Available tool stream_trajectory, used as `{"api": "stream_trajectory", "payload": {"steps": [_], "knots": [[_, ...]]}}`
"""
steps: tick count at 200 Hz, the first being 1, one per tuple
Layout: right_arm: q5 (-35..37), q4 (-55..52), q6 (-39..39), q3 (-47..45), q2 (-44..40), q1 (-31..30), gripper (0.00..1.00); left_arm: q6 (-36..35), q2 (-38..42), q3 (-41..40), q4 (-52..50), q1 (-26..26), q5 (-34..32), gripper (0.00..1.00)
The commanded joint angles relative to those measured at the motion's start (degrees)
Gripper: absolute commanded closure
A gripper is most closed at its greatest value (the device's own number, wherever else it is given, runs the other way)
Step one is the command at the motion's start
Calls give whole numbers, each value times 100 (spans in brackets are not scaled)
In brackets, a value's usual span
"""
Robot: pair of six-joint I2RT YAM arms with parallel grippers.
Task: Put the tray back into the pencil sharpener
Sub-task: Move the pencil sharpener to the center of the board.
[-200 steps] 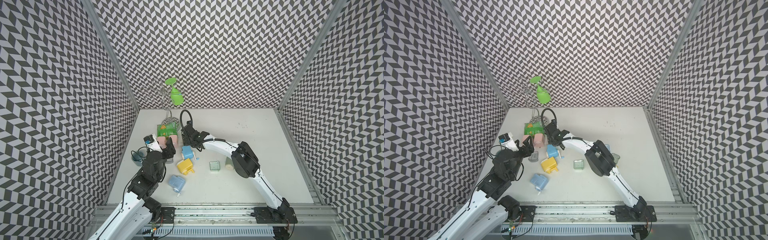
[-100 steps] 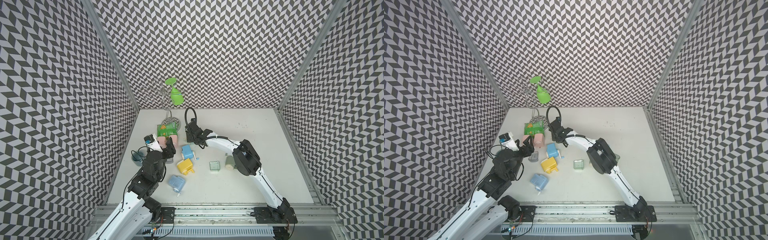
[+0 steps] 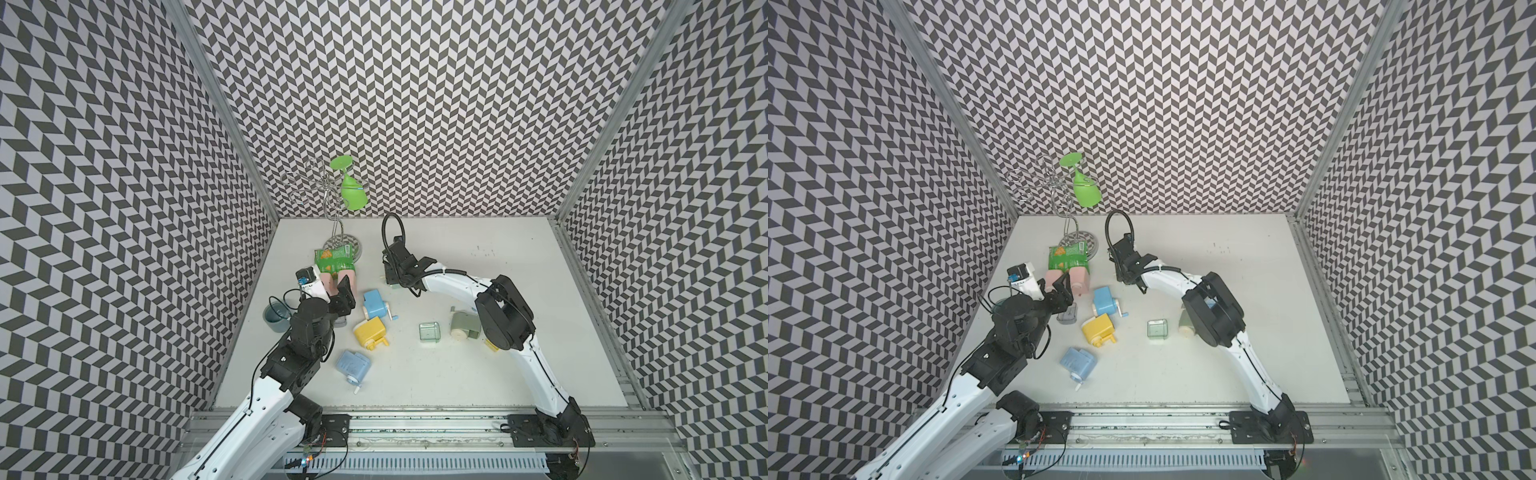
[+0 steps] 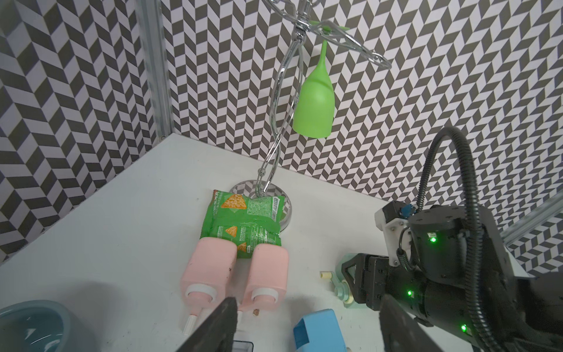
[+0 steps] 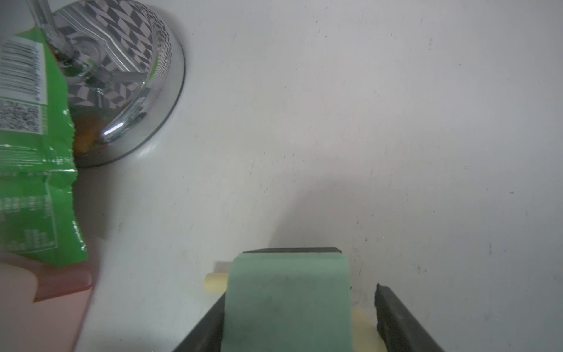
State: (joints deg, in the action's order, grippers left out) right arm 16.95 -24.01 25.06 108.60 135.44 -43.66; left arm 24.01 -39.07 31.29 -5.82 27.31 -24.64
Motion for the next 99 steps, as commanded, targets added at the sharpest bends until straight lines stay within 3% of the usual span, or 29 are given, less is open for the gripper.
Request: {"api": "stream_trajectory", "payload": {"steps": [1,32,99], "knots": [[-249,-368,-122,-199,-11,50,36,-116,-73,5,143,-37,187,25],[-409,-368,-209,-207,-17,76,29,-348,-202,14,272,-40,328,25],[-709,-314,-669,-401,-569,94,3,-744,-345,28,350,-38,566,24]]}}
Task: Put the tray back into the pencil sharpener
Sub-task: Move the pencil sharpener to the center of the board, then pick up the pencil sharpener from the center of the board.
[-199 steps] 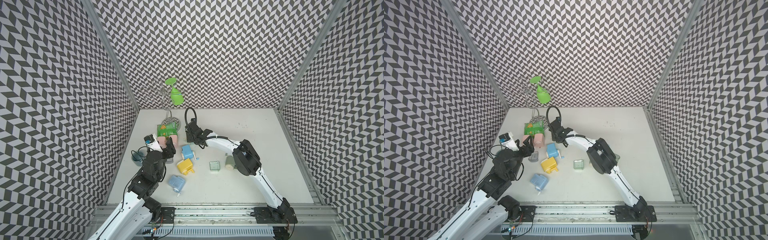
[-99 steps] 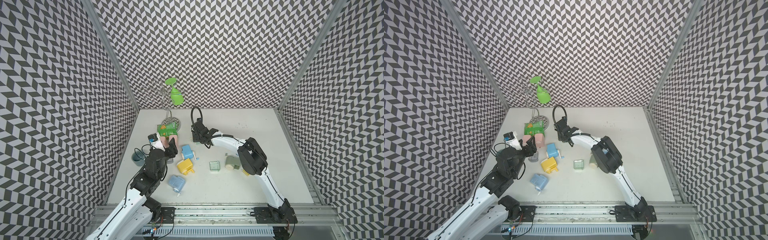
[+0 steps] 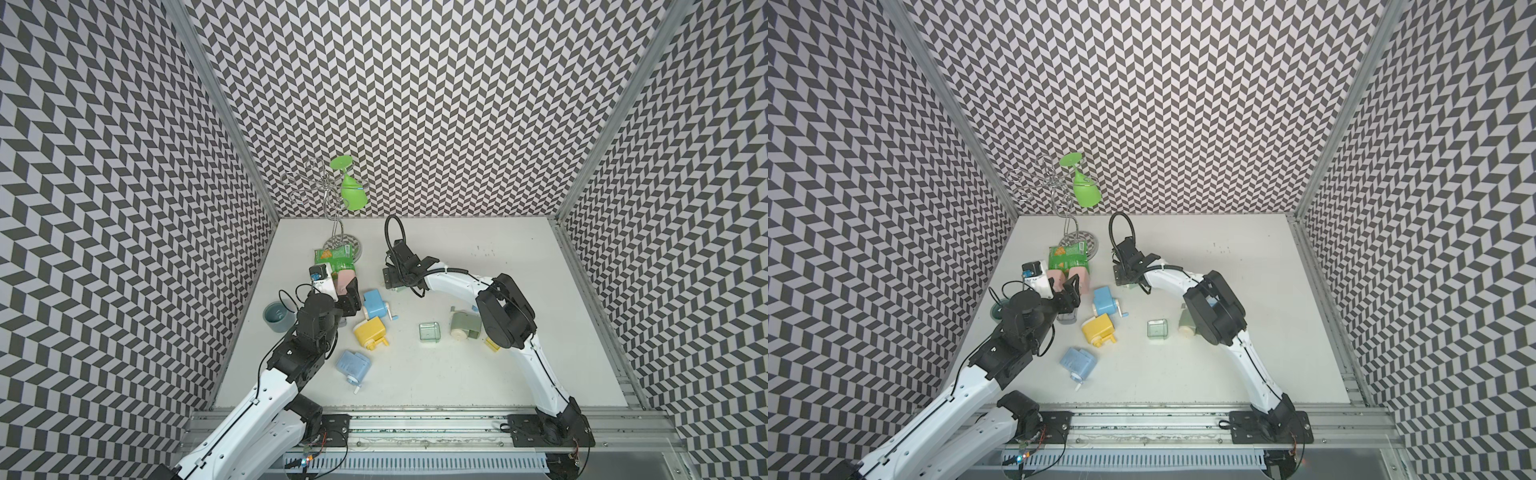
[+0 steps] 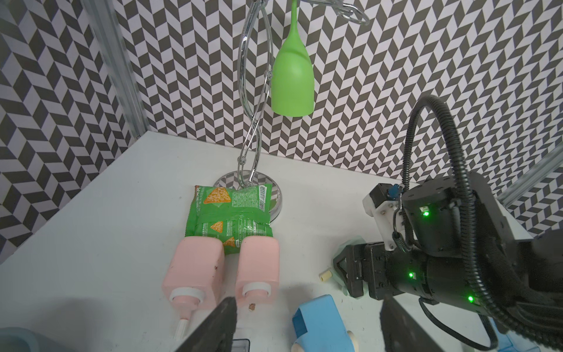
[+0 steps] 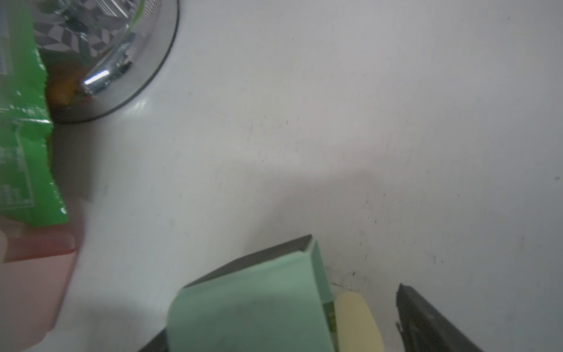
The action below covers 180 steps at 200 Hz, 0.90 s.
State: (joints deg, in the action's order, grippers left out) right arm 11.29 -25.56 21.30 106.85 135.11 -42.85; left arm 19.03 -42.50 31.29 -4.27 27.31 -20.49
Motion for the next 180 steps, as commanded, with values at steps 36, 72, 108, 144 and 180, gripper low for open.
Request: {"api": "stream_trajectory", "payload": {"steps": [36,72,108,144,180], "knots": [[-289,243,-469,-1114,-1380,14,1,-370,-5,12,294,-52,437,24],[-408,479,-486,-1859,-1877,10,1,-417,-13,2,312,-76,614,24],[-452,483,-495,-1904,-1791,31,1,-411,-7,14,339,-111,731,24],[-623,387,-376,-1492,-1416,31,1,-403,13,0,325,-115,775,24],[-580,624,-824,-1410,-1288,64,1,-407,7,4,314,-118,818,24]]}}
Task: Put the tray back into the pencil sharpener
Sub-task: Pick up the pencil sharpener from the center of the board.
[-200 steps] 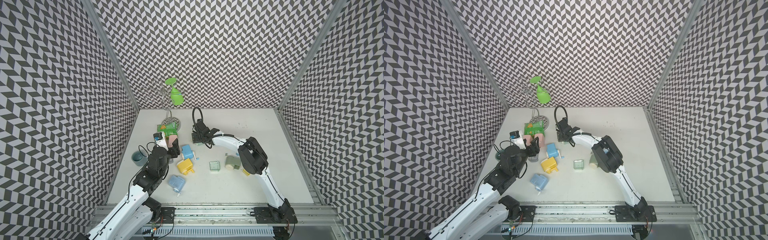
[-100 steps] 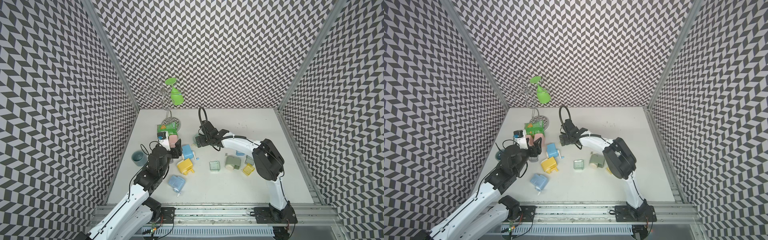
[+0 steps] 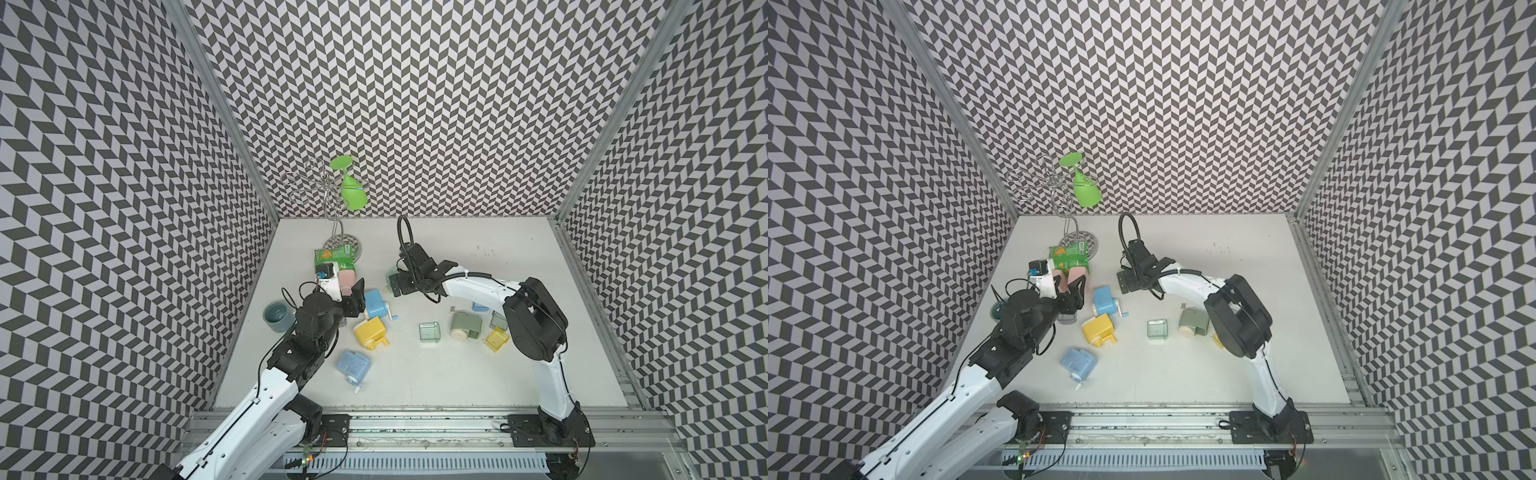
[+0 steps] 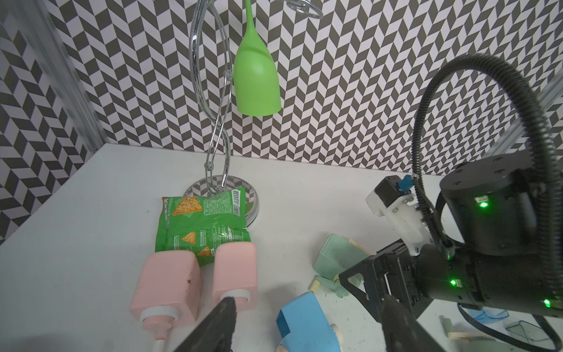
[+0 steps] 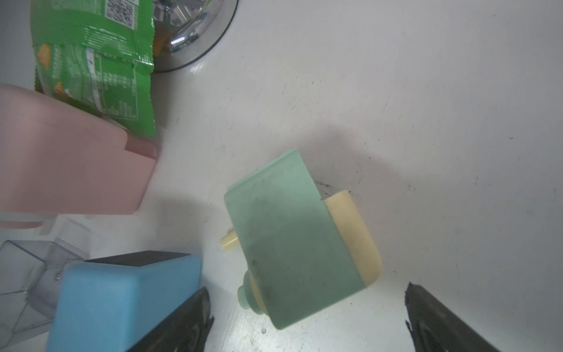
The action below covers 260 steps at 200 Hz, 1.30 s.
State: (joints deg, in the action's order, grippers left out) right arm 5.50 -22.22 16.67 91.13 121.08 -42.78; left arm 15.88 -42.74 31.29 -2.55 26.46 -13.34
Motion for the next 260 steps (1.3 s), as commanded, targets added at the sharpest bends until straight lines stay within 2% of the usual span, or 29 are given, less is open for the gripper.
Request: {"api": "stream_trajectory", "payload": {"steps": [1,46,133,231,260], "knots": [[6,298,-385,165,121,59,1,-89,34,2,141,-34,104,24],[-385,153,-1192,467,452,148,1,-86,47,8,171,-45,130,24],[-399,-165,-1178,1422,1232,178,14,-81,51,-4,158,-58,183,24],[-369,-392,-1183,1642,1350,209,39,-101,42,-11,176,-57,192,24],[-425,-424,-1175,1606,1244,208,52,-97,63,-13,198,-59,130,24]]}}
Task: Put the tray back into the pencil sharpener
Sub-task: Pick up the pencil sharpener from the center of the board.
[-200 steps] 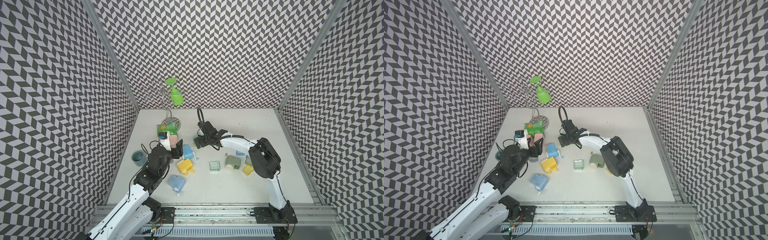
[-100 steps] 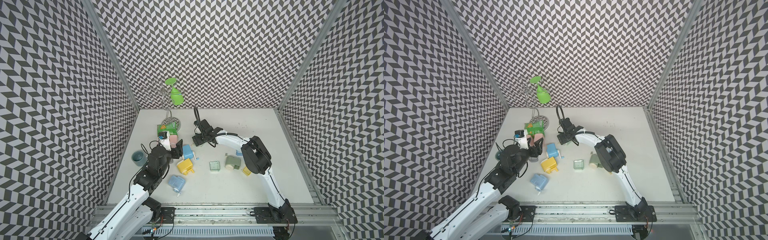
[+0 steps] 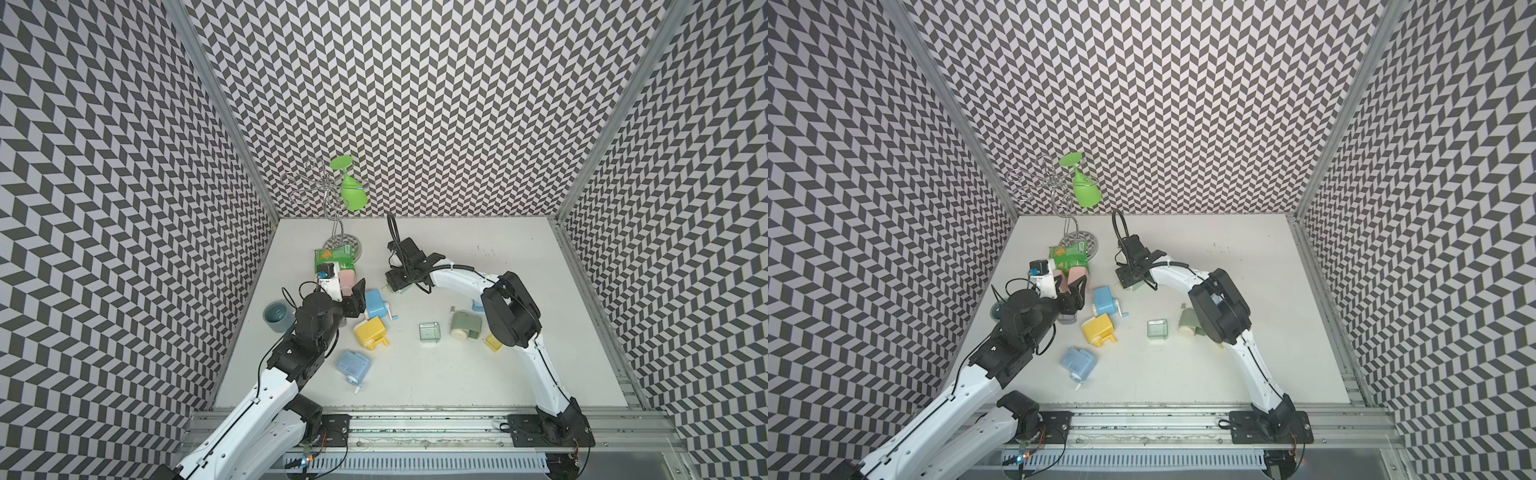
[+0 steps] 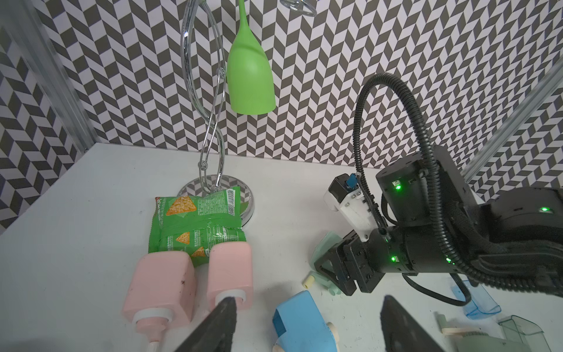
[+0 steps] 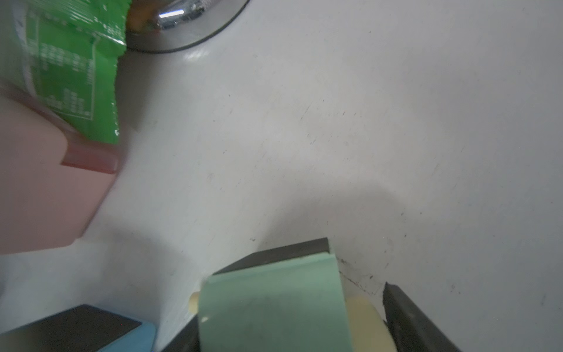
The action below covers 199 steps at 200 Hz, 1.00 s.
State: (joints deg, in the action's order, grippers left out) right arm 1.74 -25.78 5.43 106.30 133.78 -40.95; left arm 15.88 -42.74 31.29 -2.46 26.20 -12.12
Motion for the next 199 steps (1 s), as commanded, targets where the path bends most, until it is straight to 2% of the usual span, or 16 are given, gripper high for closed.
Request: {"api": "stream_trajectory", "payload": {"steps": [1,32,62,134,162,199], "knots": [[-55,-67,-51,86,-31,25,52,-100,64,-11,191,-30,8,24],[-243,14,14,-101,-281,26,59,-231,115,-99,366,-35,107,25],[-415,224,156,-449,-636,34,63,-537,139,-279,854,-29,509,18],[-822,600,415,-1142,-1370,39,66,-1425,51,-421,1537,-33,853,14],[-928,604,480,-1261,-1459,43,66,-1876,117,-587,1852,-33,1067,13],[-1129,502,645,-1412,-1636,43,69,-2859,-60,-612,1999,-29,1487,9]]}}
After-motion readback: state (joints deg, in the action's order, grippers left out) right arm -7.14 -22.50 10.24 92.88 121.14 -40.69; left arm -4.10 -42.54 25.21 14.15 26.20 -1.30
